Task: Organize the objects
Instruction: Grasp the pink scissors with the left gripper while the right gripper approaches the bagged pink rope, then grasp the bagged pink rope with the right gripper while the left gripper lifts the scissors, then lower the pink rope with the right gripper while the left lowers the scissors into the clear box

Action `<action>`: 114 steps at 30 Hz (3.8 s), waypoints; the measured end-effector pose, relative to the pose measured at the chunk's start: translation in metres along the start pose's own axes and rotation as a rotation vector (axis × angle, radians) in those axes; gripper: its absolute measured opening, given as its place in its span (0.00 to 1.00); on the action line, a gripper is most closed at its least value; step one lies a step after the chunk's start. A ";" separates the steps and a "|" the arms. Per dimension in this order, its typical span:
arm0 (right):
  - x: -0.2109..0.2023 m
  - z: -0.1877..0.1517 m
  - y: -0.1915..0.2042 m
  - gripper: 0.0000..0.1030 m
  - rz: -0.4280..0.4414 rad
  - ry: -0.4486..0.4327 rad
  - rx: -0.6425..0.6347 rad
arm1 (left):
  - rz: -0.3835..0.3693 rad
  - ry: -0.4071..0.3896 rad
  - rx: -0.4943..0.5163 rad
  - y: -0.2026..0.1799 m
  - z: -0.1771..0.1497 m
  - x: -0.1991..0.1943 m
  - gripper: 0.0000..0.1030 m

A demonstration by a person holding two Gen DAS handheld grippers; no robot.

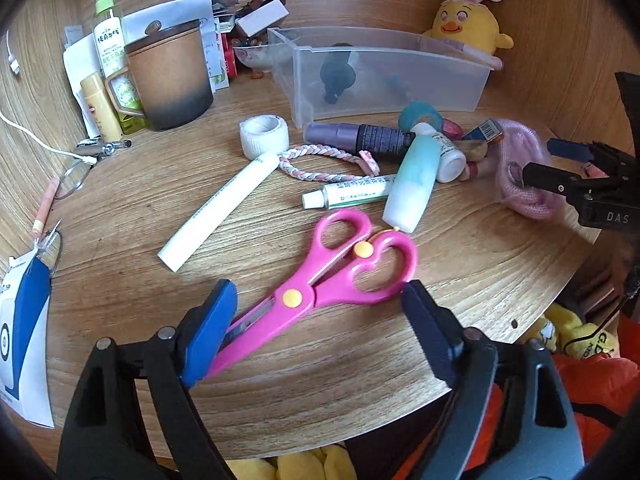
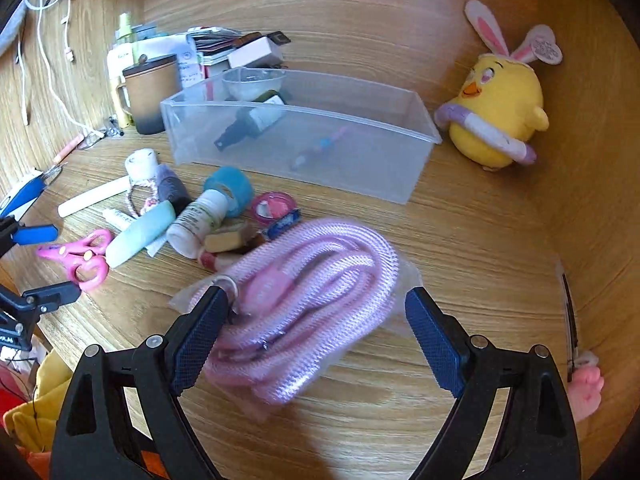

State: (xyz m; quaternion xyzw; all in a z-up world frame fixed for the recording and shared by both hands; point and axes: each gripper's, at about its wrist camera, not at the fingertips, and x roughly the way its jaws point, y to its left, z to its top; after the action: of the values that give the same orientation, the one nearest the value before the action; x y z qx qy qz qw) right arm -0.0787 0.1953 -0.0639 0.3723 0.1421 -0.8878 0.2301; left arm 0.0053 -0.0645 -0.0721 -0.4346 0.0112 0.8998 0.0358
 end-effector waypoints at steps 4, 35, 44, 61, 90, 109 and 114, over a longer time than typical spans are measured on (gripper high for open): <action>-0.002 -0.003 -0.022 0.86 -0.009 0.009 0.040 | 0.000 -0.003 0.007 -0.009 0.003 -0.002 0.57; -0.001 -0.023 -0.047 0.96 -0.005 0.103 0.132 | 0.015 -0.028 -0.019 -0.025 -0.005 -0.013 0.17; 0.017 -0.006 -0.052 0.96 0.001 0.112 0.149 | 0.034 -0.054 -0.029 -0.024 -0.003 -0.015 0.17; 0.015 -0.014 -0.060 0.53 0.044 0.070 0.140 | 0.043 -0.174 -0.044 -0.021 0.026 -0.046 0.16; -0.033 0.085 -0.053 0.51 0.104 -0.246 0.108 | 0.013 -0.392 -0.080 -0.005 0.139 -0.072 0.06; 0.040 0.155 -0.051 0.51 0.126 -0.162 0.057 | 0.064 -0.340 -0.098 0.003 0.208 -0.011 0.06; 0.065 0.158 -0.047 0.51 0.118 -0.114 0.045 | 0.117 -0.301 -0.086 0.000 0.213 0.015 0.06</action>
State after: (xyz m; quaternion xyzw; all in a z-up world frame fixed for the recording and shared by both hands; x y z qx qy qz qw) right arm -0.2372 0.1491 0.0005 0.3340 0.0866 -0.8954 0.2813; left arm -0.1708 -0.0531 0.0484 -0.2944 -0.0076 0.9550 -0.0343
